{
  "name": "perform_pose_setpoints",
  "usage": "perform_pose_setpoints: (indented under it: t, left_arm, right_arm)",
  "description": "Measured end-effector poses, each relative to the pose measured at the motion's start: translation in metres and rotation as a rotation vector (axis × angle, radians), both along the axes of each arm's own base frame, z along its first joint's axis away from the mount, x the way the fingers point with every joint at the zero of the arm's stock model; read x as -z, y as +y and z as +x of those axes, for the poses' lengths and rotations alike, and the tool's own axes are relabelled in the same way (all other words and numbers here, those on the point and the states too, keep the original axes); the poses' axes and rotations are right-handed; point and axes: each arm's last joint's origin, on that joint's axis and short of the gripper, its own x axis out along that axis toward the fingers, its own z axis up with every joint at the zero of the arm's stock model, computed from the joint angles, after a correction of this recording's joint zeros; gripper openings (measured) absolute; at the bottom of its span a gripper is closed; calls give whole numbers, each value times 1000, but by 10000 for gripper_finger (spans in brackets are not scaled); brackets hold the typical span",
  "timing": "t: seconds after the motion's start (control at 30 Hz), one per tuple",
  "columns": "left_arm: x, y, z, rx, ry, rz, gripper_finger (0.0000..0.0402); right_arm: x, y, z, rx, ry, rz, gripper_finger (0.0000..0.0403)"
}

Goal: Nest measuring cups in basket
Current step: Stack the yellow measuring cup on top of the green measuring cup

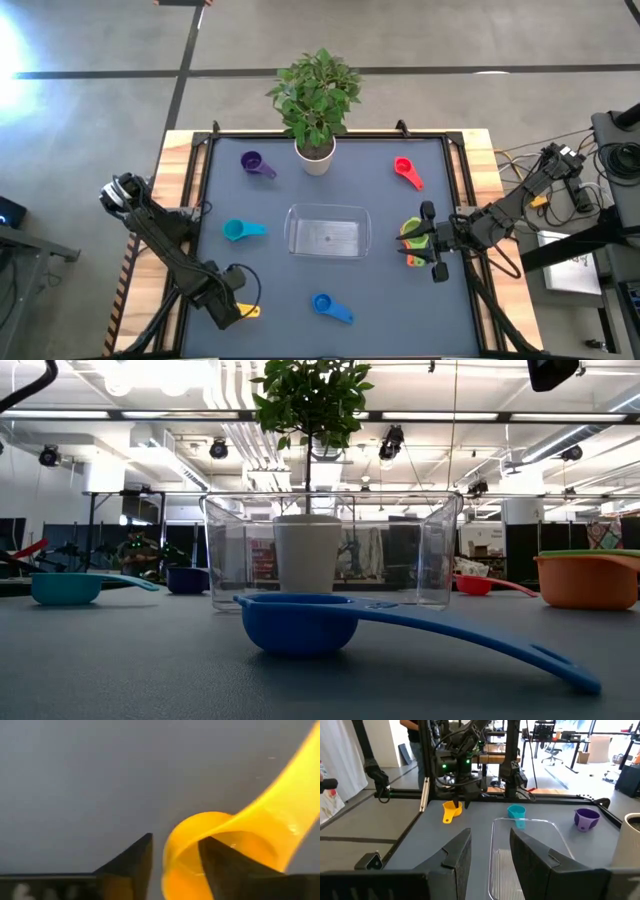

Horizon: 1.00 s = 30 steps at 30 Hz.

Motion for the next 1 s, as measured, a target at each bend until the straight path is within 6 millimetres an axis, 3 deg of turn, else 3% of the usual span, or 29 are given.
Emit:
perform_pose_setpoints:
  t: [0.13,0.2,0.33,0.53,0.77,1.0]
  left_arm:
    - [0,0,0,21,1,5,30]
    - [-8,1,0,18,12,19,11]
    - [-33,2,6,21,8,88,4]
    - [-88,8,29,48,-119,200,2]
    - [-144,37,79,50,-298,224,1]
    - [-174,71,133,214,-358,357,1]
  right_arm:
    - [0,0,0,1,0,6,123]
    - [0,0,0,1,1,7,123]
    - [0,0,0,20,-2,23,123]
    - [-2,-2,0,70,-11,57,123]
    - [-22,1,4,63,-45,33,123]
    - [-40,6,12,70,-7,25,155]
